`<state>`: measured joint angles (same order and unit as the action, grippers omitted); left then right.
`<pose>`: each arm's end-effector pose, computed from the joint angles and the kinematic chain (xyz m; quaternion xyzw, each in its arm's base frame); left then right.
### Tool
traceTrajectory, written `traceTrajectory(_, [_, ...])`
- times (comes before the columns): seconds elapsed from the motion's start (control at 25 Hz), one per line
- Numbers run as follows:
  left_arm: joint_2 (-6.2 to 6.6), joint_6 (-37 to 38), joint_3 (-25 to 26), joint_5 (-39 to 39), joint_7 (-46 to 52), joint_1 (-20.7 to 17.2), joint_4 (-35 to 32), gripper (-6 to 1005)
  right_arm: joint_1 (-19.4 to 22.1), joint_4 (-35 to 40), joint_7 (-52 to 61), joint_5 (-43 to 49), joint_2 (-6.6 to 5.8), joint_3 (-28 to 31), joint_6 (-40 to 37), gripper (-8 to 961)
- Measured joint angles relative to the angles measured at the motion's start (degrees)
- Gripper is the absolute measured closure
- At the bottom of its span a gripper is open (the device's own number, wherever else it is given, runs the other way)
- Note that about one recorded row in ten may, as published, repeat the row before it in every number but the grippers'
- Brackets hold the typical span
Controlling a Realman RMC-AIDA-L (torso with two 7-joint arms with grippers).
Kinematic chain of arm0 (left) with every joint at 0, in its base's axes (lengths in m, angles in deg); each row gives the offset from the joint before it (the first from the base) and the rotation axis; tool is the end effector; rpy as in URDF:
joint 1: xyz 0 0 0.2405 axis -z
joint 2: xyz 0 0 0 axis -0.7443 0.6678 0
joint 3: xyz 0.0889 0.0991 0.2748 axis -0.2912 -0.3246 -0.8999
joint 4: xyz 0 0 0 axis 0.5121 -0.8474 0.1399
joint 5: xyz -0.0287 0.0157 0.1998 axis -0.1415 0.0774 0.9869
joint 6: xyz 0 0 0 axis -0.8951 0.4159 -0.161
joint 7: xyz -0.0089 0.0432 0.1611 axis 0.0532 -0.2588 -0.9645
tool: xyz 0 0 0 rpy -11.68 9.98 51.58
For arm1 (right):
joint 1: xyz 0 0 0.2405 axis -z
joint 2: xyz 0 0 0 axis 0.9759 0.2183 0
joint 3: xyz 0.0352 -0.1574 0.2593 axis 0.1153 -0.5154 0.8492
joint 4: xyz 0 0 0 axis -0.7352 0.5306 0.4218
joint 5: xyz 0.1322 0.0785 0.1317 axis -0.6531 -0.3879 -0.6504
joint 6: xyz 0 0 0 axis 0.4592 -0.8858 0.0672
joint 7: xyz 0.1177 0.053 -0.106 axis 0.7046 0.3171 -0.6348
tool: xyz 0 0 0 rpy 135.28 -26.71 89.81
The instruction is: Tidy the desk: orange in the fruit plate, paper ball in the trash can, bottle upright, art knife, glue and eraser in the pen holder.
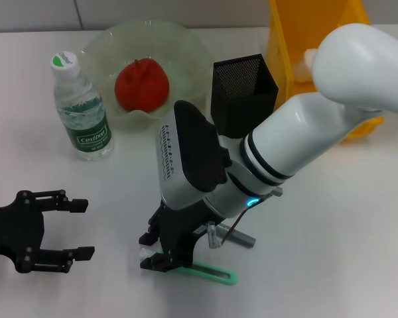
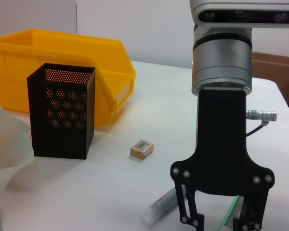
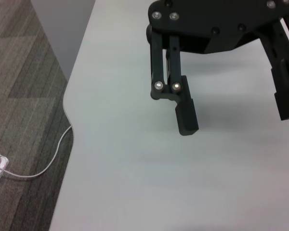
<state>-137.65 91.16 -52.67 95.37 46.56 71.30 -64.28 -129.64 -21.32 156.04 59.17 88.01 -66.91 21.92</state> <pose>-0.3615 0.2760 -0.0023 -0.9793 -0.1068 -0.1549 0.0746 0.1447 0.3341 -0.2093 0.9956 0.0127 0.0619 0.0688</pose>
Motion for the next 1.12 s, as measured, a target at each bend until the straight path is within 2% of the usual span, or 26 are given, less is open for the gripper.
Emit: traceTrajectory(1.12, [-0.23, 0.2, -0.1, -0.1, -0.1, -0.3, 0.0, 201, 0.0, 0.2, 0.0, 0.0, 0.00, -1.3, 0.0, 587])
